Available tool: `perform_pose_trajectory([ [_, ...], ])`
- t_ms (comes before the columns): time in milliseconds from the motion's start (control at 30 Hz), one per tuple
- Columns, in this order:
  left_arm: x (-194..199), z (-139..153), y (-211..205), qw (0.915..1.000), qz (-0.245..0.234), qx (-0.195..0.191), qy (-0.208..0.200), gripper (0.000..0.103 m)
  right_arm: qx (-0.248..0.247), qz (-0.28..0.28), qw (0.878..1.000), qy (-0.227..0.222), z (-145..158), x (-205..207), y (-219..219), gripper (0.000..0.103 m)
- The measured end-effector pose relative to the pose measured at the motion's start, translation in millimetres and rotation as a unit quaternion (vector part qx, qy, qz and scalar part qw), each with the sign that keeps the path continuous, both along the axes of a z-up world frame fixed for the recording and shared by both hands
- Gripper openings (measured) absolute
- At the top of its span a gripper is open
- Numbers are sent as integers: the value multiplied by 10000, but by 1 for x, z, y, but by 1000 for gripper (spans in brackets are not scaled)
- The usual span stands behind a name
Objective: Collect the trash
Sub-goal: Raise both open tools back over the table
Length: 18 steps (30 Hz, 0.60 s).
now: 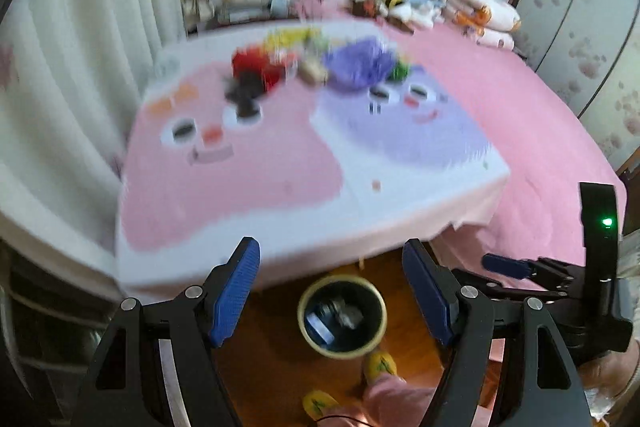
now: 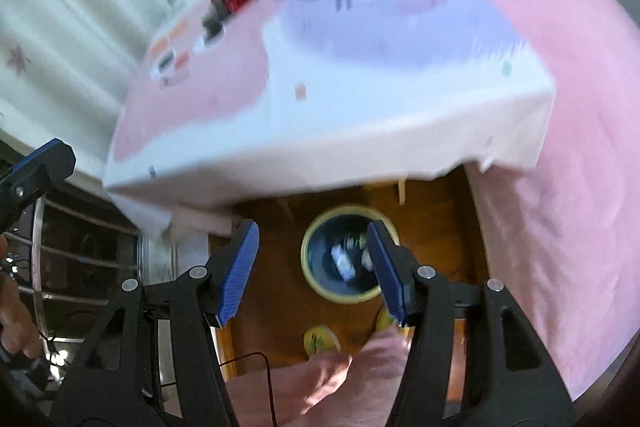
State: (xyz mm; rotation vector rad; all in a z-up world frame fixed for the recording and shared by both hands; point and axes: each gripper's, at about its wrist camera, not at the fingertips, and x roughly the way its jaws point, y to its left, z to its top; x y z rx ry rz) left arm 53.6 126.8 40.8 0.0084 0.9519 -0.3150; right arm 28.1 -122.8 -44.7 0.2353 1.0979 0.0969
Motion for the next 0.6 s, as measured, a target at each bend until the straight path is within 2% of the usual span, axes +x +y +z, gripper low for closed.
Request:
perform_pose_trajectory([
  [133,17,46,2,9994,-85,8,-339,75,-105,-126,9987,-488,45,12,-9,53],
  [267,36,75,-11,9986,-113,149,-500,75,-132,-230,9962,-829,73,29,-25,54],
  [400,67,82,-36,9984,-111,271,-489,75,-182,-222,9942,-1041,89,57,-45,54],
  [500,97,77,-58,9981,-193,342,-468,75,-203,-198,9933,-1120,89,86,-63,54],
  [600,136,67,-85,9978,-294,440,-405,75,-147,-137,9937,-1105,82,131,-92,54],
])
